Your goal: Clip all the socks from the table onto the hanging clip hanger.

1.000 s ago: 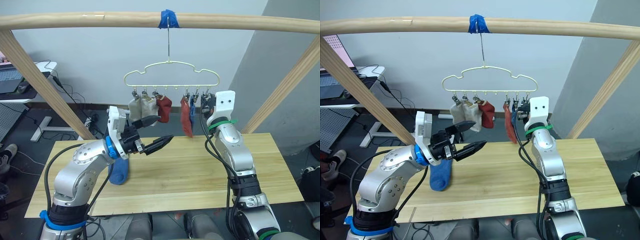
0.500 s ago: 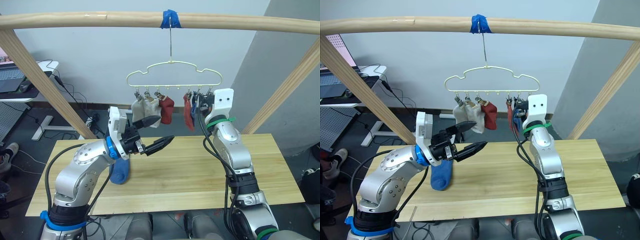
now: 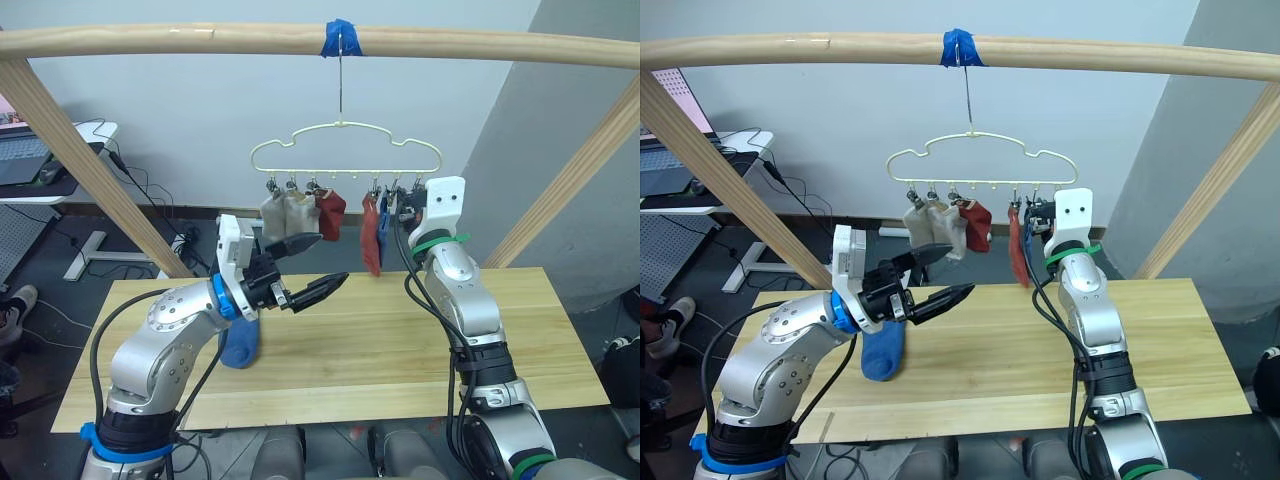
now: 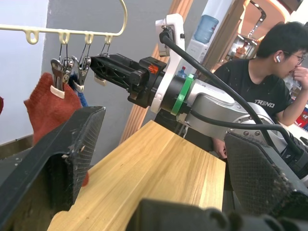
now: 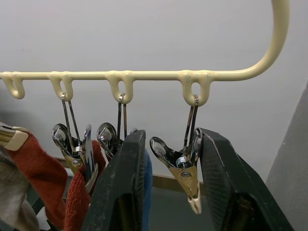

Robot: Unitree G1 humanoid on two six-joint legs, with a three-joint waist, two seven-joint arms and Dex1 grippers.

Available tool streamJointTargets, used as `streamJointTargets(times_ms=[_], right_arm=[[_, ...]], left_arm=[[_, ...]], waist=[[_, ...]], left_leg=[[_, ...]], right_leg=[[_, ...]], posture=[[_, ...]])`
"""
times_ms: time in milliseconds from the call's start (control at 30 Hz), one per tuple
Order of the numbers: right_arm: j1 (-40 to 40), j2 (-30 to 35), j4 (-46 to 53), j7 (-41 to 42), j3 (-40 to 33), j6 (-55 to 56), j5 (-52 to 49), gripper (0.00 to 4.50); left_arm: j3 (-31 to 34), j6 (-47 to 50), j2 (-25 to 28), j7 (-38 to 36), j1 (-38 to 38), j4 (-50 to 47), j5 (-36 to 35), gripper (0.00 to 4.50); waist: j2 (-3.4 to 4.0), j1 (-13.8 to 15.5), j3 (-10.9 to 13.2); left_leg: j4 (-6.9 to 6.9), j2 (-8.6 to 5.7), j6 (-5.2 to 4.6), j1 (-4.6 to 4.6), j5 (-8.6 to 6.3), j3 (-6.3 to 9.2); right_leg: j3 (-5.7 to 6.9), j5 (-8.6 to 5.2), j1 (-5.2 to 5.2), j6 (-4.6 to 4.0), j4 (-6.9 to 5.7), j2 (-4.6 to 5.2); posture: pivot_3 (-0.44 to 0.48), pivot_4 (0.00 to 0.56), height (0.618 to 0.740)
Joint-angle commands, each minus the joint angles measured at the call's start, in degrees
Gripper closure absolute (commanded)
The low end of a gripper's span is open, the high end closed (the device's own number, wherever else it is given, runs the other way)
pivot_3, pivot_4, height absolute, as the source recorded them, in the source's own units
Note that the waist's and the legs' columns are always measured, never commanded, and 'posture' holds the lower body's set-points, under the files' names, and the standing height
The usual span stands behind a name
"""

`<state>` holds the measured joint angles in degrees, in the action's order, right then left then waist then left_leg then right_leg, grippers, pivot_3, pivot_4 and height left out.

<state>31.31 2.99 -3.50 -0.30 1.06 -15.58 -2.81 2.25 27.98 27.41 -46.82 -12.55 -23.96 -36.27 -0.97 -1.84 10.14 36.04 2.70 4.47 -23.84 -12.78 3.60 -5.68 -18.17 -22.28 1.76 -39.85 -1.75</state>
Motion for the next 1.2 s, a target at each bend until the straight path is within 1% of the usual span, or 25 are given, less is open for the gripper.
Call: streamJointTargets(times_ms=[33, 333, 400, 567, 800, 833, 867, 933, 967, 1000, 1033, 1133, 1200], right_arm=[[1.64, 0.13, 1.26, -0.37, -0.91, 1.18, 0.55, 2.82], [1.76, 0.10, 1.11, -0.27, -0.89, 1.14, 0.43, 2.82], [1.74, 0.17, 1.16, -0.24, -0.92, 1.12, 0.43, 3.20], [1.86, 0.38, 0.97, -0.08, -0.88, 1.27, 0.52, 4.46], [1.63, 1.04, 2.16, 0.47, -1.39, 0.32, -0.03, 4.49], [1.47, 1.53, 3.34, 1.20, -2.05, -1.64, -1.15, 4.49], [1.33, 2.61, 5.33, 3.37, -3.09, -5.74, -3.89, 4.49], [1.20, 3.92, 7.93, 6.00, -4.33, -11.07, -7.25, 4.49], [1.46, 4.82, 9.38, 7.36, -5.26, -14.71, -9.48, 4.49], [1.99, 6.02, 10.74, 8.40, -6.29, -18.51, -11.43, 4.49], [2.40, 6.97, 11.77, 9.13, -7.07, -21.46, -12.92, 4.49], [2.84, 9.43, 14.31, 11.12, -6.82, -26.57, -14.84, 4.49], [2.84, 10.39, 15.25, 11.85, -6.47, -28.44, -15.35, 4.49]], left_arm=[[-0.34, -1.54, -0.08, -0.07, -0.15, -1.25, 0.23, 0.00], [-0.58, -1.92, 0.00, -0.08, -0.12, -1.08, 0.38, 0.00], [-0.69, -2.16, 0.02, -0.15, -0.01, -1.07, 0.57, 0.00], [-0.88, -2.43, -0.09, -0.10, 0.15, -0.97, 0.74, 0.00], [-0.56, -1.74, -0.23, 0.85, 0.93, -0.61, 0.85, 0.00], [0.64, -0.39, -0.64, 2.58, 1.39, 0.85, 0.37, 0.00], [1.25, 0.66, 0.12, 4.45, 2.52, 4.70, 2.47, 0.00], [1.74, 1.74, 1.22, 6.66, 3.83, 9.27, 5.08, 0.00], [1.52, 0.60, 2.11, 9.00, 4.32, 13.29, 8.81, 0.00], [0.88, -0.65, 3.11, 10.47, 4.63, 18.35, 12.15, 0.00], [0.38, -1.64, 3.75, 11.41, 4.75, 22.11, 14.61, 0.00], [-2.15, -8.84, 4.89, 13.17, 4.11, 30.70, 22.39, 0.00], [-3.51, -13.02, 4.75, 14.44, 2.89, 35.61, 26.52, 0.00]], waist=[[0.00, 0.00, 0.00], [0.00, 0.00, 0.00], [0.00, 0.00, 0.00], [0.00, 0.00, 0.00], [0.00, 0.00, 0.00], [0.00, 0.00, 0.00], [0.00, 0.02, 0.00], [0.01, -0.01, 0.00], [0.01, -0.03, 0.00], [0.03, 0.00, 0.01], [0.04, 0.00, 0.02], [0.03, 0.00, 0.02], [0.03, 0.17, 0.02]], left_leg=[[0.00, 0.00, 0.00, 0.00, 0.00, 0.00], [0.00, 0.00, 0.00, 0.00, 0.00, 0.00], [0.00, 0.00, 0.00, 0.00, 0.00, 0.00], [0.00, 0.00, 0.00, 0.00, 0.00, 0.00], [0.00, 0.00, 0.00, 0.00, 0.00, 0.00], [0.00, 0.00, 0.00, 0.00, 0.00, 0.00], [0.01, 0.00, 0.00, 0.00, 0.00, 0.00], [0.01, 0.00, 0.00, 0.05, 0.00, 0.00], [0.01, 0.00, 0.00, 0.07, 0.00, 0.00], [0.01, 0.00, -0.01, 0.07, 0.00, 0.01], [0.01, 0.00, -0.01, 0.07, 0.00, 0.04], [0.01, -0.01, -0.01, 0.05, 0.00, 0.05], [0.01, -0.03, -0.01, 0.02, 0.00, 0.03]], right_leg=[[0.00, 0.00, 0.00, 0.00, 0.00, 0.00], [0.00, 0.00, 0.00, 0.00, 0.00, 0.00], [0.00, 0.00, 0.00, 0.00, 0.00, 0.00], [0.00, 0.00, 0.00, 0.00, 0.00, 0.00], [0.00, 0.00, 0.00, 0.00, -0.01, 0.00], [0.00, 0.00, 0.00, 0.00, -0.01, 0.00], [0.00, 0.00, 0.00, 0.00, -0.01, 0.00], [-0.01, 0.00, 0.02, 0.00, -0.03, 0.01], [-0.01, 0.00, 0.02, 0.00, -0.06, 0.01], [0.00, 0.00, 0.01, 0.00, -0.06, 0.00], [0.04, 0.00, 0.01, -0.01, -0.07, 0.00], [0.06, -0.01, 0.00, -0.01, -0.05, 0.00], [0.05, -0.01, 0.00, -0.01, -0.02, 0.03]], posture=[[0.068, 0.158, 0.740], [0.066, 0.159, 0.740], [0.067, 0.159, 0.740], [0.067, 0.158, 0.740], [0.061, 0.159, 0.740], [0.061, 0.159, 0.740], [0.061, 0.159, 0.740], [0.061, 0.159, 0.740], [0.061, 0.159, 0.740], [0.035, 0.159, 0.740], [0.033, 0.159, 0.740], [0.030, 0.157, 0.740], [0.029, 0.157, 0.740]])
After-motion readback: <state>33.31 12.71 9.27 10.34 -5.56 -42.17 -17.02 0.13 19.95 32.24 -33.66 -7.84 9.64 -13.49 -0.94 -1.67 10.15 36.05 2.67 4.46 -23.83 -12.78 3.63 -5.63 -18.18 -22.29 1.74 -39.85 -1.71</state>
